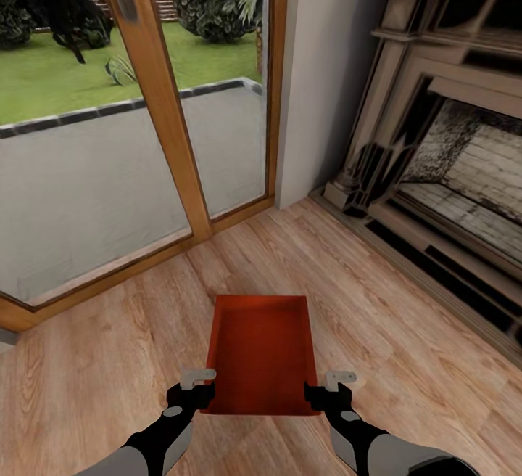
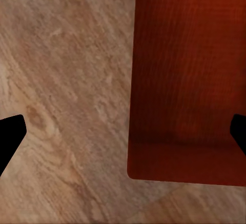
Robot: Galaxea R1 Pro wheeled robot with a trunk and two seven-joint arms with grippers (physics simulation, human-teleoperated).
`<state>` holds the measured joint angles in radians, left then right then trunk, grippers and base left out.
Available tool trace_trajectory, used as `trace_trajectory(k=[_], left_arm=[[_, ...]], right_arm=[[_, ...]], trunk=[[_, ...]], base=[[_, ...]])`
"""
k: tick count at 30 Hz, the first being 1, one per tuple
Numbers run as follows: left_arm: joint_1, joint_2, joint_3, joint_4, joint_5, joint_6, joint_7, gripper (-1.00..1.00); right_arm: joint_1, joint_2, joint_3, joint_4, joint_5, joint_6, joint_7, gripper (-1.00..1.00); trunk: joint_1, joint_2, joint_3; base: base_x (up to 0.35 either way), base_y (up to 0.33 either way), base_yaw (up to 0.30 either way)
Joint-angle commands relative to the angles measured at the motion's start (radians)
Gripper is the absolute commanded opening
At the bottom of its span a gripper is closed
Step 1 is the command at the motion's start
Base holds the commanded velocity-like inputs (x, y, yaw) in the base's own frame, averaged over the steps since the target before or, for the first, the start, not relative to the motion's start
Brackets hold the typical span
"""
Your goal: Move the two storage containers from the living room to the garage. In the garage, place one container on the floor and stack the other container on top of it (either order is fine).
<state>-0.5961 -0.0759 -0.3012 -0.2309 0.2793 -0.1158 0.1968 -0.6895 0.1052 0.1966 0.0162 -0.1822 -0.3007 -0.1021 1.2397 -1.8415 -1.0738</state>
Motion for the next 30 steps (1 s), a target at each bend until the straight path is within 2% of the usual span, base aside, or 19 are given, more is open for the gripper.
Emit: trace_trajectory(k=[1, 30], left_arm=[[-0.001, 0.000, -0.008, 0.001, 0.009, -0.004, 0.005, 1.00], [-0.001, 0.000, -0.007, -0.001, 0.009, -0.005, -0.002, 1.00]], right_arm=[[-0.001, 0.001, 0.009, 0.002, -0.009, -0.004, -0.002, 1.00], [-0.001, 0.001, 0.007, 0.002, -0.006, -0.006, -0.002, 1.00]], trunk=[[0.004, -0.008, -0.004], [0.115, -0.211, -0.095]], base=[[0.000, 0.000, 0.000], [0.000, 0.000, 0.000]])
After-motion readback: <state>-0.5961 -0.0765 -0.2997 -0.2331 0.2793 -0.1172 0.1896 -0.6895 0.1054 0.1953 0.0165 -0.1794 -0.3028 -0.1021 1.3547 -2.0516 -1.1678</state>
